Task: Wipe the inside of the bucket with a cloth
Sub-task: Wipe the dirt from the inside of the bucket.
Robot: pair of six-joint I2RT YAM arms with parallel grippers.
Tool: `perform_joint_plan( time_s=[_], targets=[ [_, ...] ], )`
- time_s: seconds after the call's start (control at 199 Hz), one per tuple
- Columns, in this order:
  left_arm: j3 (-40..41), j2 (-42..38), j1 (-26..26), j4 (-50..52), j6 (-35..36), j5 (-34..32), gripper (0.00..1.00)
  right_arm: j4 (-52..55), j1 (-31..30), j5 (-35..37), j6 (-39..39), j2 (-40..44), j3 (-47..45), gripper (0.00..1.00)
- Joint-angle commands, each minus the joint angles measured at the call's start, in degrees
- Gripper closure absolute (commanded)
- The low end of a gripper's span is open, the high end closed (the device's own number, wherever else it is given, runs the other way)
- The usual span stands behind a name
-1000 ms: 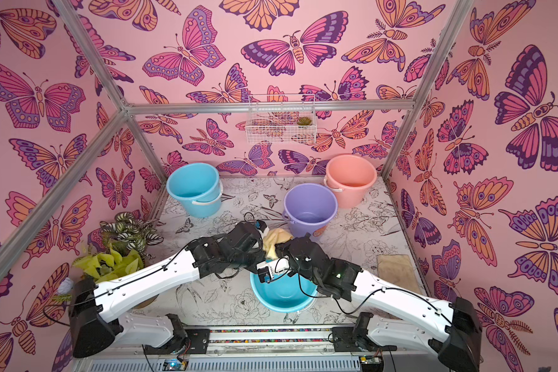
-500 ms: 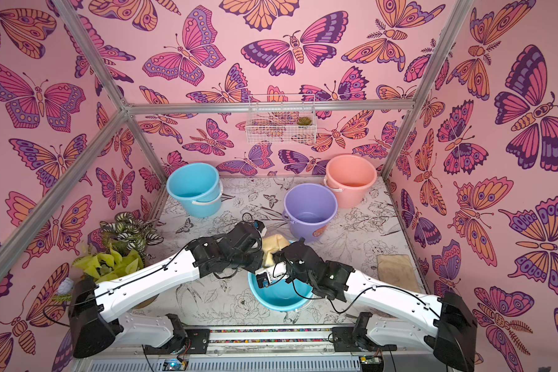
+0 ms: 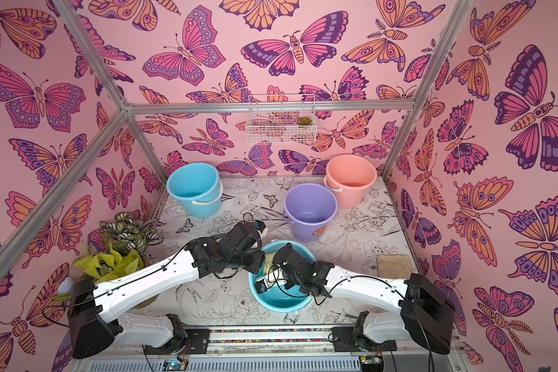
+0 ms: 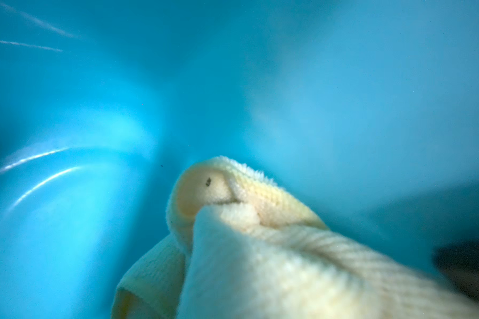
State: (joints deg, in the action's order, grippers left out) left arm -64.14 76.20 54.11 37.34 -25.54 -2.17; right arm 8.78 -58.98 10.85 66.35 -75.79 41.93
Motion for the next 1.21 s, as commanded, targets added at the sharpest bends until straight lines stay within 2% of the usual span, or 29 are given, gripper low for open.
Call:
perform_joint_plan(
  time_s=[0.0, 0.176, 0.331, 0.482, 0.638, 0.808, 1.039, 1.2],
  targets=[
    [-0.37, -1.49, 0.82, -0.55, 1.62, 2.26, 1.0, 2.57, 0.27, -1.34, -1.26, -3.36, 2.64, 1.0],
    [-0.55, -1.83, 1.0, -0.77, 1.72, 2.43, 1.0, 4.65, 1.3, -5.7, -2.66, -10.33, 4.88, 1.0],
    [-0.37, -2.44, 1.09, -0.77, 1.9, 2.53, 1.0, 11.19, 2.71, -11.14, -5.11, -17.44, 9.2, 1.0],
    [0.1, -2.73, 1.13, -0.72, 1.98, 2.19, 1.0, 13.8, 3.26, -13.32, -6.68, -19.53, 11.06, 1.0],
    [0.25, -2.16, 1.14, -0.71, 1.85, 1.68, 1.0, 13.55, 3.33, -10.83, -7.63, -14.71, 11.0, 1.0],
    [0.15, -1.59, 1.13, -0.71, 1.63, 0.87, 1.0, 15.38, 3.26, -7.4, -6.87, -3.74, 10.79, 1.0],
    [0.31, -1.58, 1.09, -0.9, 1.68, 0.5, 1.0, 22.65, 3.12, 0.23, -4.63, 6.76, 12.79, 1.0],
    [0.16, -1.26, 1.1, -0.97, 1.81, 0.77, 1.0, 26.66, 2.61, 7.5, -2.7, 10.43, 15.41, 1.0]
  ],
)
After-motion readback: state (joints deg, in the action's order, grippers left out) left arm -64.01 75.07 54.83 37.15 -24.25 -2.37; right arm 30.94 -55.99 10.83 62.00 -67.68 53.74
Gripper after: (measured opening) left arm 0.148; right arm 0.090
